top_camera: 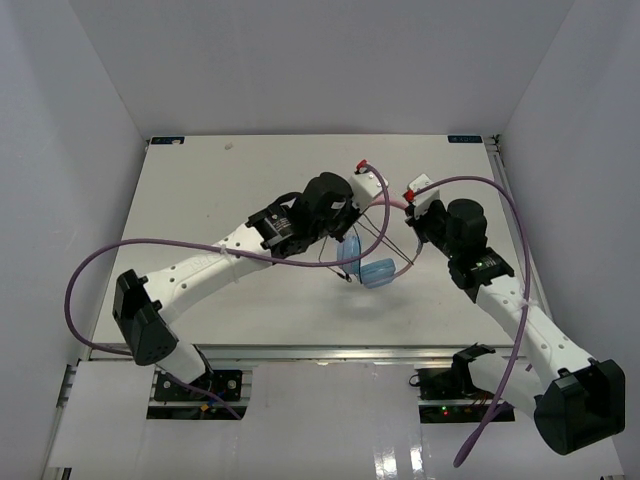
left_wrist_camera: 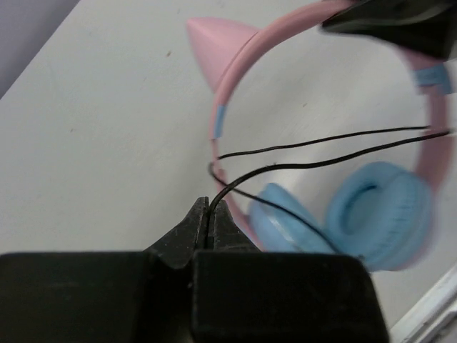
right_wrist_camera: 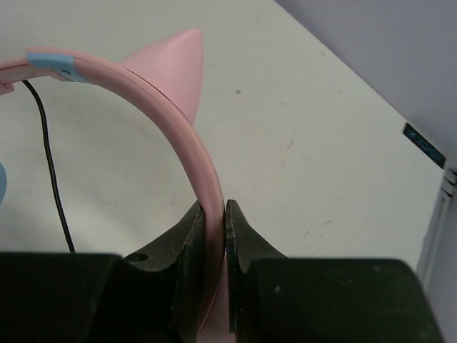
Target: Wrap the headphones
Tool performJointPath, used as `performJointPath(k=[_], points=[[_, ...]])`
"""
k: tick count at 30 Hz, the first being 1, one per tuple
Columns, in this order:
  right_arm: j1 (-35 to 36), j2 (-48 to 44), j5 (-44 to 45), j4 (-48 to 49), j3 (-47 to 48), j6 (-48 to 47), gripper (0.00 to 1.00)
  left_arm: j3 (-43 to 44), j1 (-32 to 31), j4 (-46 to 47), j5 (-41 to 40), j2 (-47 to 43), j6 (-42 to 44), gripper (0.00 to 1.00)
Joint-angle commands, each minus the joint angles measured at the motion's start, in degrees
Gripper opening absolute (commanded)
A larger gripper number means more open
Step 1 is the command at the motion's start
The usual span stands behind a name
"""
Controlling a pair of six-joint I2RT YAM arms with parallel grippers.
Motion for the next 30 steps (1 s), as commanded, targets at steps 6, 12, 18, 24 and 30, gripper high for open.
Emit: performJointPath(k=[6, 12, 18, 24, 30], points=[[-4.8, 0.0, -27.3, -10.3, 13.4, 7.4, 0.08, -16.0, 6.7, 11.6, -0.9, -8.2, 10.5, 0.0], [-9.6, 3.2, -40.7, -9.8, 18.7, 22.7, 0.08, -34.1, 8.9, 34.3, 14.0, -18.9, 3.5, 0.0], [-10.9, 7.3, -47.7, -4.9, 19.2, 37.7, 0.08, -49.4, 9.7, 66.1, 20.8, -22.0, -13.4, 0.21], [-11.8, 9.1, -51.5, 3.2, 18.6, 53.6, 0.08, -52.4, 9.7, 84.7, 25.0, -14.0, -23.7, 0.51], [-12.9, 8.9, -44.8, 3.3, 20.5, 60.5, 0.08, -56.1, 8.7, 100.9, 26.0, -4.8, -31.7, 0.54]])
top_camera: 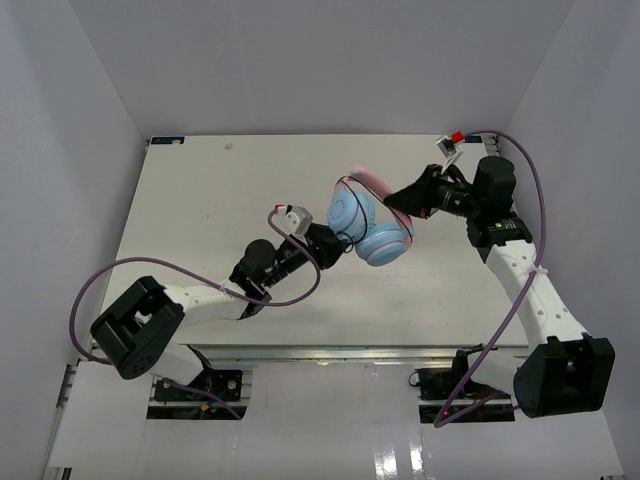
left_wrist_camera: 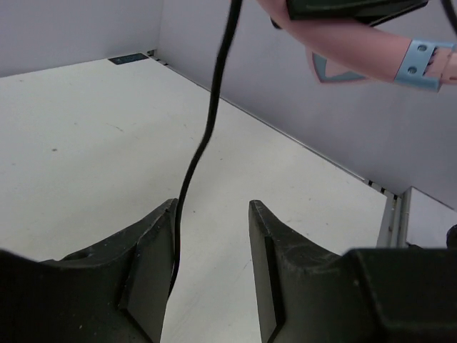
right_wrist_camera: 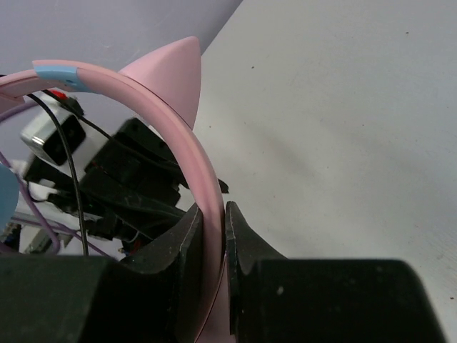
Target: Wrap the headphones
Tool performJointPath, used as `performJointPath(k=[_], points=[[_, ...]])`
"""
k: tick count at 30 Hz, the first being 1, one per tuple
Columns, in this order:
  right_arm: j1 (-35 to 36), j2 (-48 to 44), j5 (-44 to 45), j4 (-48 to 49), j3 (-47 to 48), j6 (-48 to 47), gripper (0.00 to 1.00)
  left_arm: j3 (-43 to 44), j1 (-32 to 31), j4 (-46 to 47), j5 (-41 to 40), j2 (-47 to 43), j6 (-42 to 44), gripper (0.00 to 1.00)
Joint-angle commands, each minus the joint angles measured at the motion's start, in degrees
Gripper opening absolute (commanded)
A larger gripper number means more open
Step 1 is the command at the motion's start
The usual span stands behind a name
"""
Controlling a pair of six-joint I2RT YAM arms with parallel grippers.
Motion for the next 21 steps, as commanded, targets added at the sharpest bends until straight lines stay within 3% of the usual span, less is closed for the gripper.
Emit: performJointPath(k=[1, 2, 4, 7, 12, 15, 21], points=[[-0.7, -1.0, 2.9, 5.3, 4.8, 11.8, 0.08, -1.4, -1.4, 17.8, 2.5, 5.8, -8.4, 0.54], [-0.7, -0.5, 4.0, 5.3, 5.3, 12.7, 0.08, -0.9, -2.2, 19.9, 2.3, 7.9, -9.1, 0.53], [-0.7, 0.2, 4.9, 5.3, 6.1, 14.0, 0.08, 1.4, -2.7, 21.0, 2.8, 12.2, -9.7, 0.35], [-0.7, 0.3, 9.9, 4.3, 6.6, 12.9, 0.08, 4.3, -4.0, 20.9, 2.2, 15.8, -9.7, 0.21], [-0.6, 0.0, 19.0, 1.9, 7.1, 8.9, 0.08, 4.9, -5.7, 20.0, -2.0, 18.0, -9.5, 0.08], [1.4, -0.2, 30.9, -0.7, 6.2, 3.8, 0.08, 3.8, -6.9, 17.9, -7.2, 17.2, -9.6, 0.01], [8.3, 0.4, 53.6, 2.4, -2.9, -2.8, 0.08, 4.0, -10.0, 11.2, -14.4, 15.7, -10.5, 0.0]])
